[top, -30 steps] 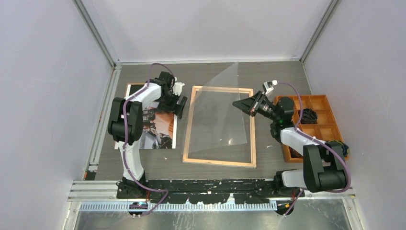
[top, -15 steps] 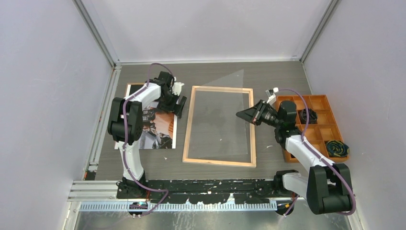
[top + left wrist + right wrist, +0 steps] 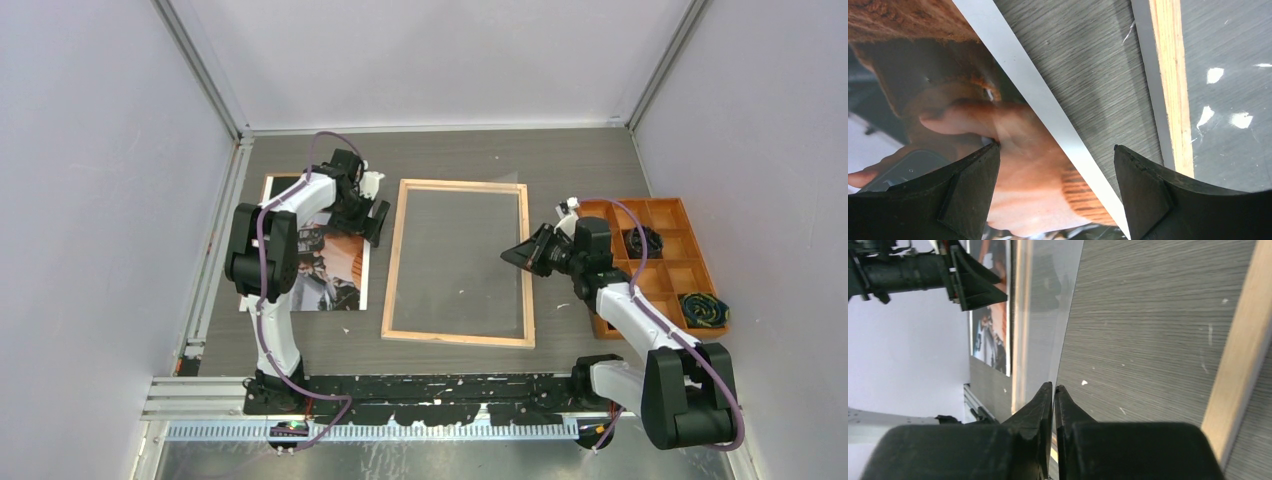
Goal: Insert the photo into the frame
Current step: Place the photo frame item in the photo frame.
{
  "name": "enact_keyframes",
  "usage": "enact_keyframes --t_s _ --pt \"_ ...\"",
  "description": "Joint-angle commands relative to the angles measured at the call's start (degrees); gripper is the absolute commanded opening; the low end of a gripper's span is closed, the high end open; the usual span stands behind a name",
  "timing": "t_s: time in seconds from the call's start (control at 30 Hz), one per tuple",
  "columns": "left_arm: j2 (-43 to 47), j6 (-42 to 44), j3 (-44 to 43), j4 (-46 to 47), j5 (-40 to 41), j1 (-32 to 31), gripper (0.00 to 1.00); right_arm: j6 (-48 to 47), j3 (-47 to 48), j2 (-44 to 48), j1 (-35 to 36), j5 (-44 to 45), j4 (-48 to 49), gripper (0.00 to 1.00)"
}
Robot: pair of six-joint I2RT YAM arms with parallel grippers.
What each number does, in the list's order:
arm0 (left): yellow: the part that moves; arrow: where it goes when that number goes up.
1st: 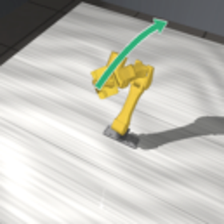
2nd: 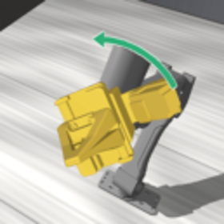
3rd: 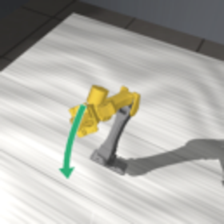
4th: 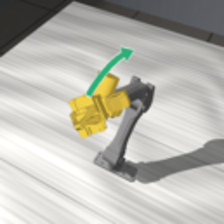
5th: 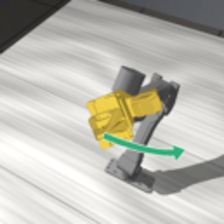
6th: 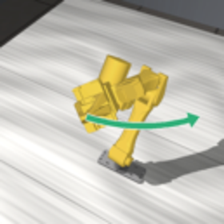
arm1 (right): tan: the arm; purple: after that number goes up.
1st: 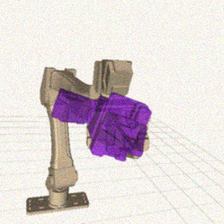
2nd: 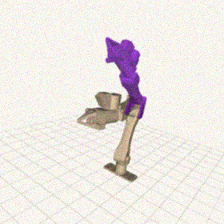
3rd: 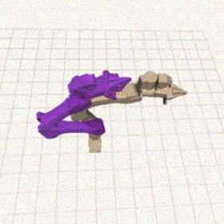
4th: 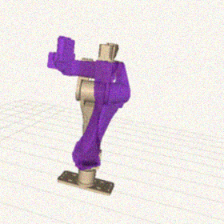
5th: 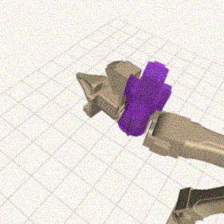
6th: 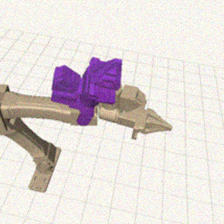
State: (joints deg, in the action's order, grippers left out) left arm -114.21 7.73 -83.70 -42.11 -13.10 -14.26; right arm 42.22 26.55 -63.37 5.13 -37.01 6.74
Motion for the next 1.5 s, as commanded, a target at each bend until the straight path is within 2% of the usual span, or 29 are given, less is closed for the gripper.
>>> enact_keyframes --t_s 0.0,0.3,0.77,1.1,1.47 --pt "-1.46 -0.08 0.64 0.11 -0.84 -0.65 0.86 -3.90 0.98 0.32 0.08 4.94 -1.71 0.12" --pt "-2.37 0.19 0.16 0.18 -0.26 -2.25 0.86 -6.29 2.79 -2.00 0.16 8.03 -2.89 0.14" --pt "-2.85 1.23 0.12 0.26 0.79 -3.22 0.86 -8.99 5.06 -4.96 0.17 6.59 -1.59 0.11" --pt "-3.60 1.33 -0.14 0.35 0.65 -3.36 0.86 -6.97 2.40 -0.58 0.13 3.86 3.81 0.07" --pt "-4.46 1.42 -0.32 0.47 0.97 -3.66 0.86 -1.12 -2.76 3.96 0.17 -0.66 14.41 0.02"
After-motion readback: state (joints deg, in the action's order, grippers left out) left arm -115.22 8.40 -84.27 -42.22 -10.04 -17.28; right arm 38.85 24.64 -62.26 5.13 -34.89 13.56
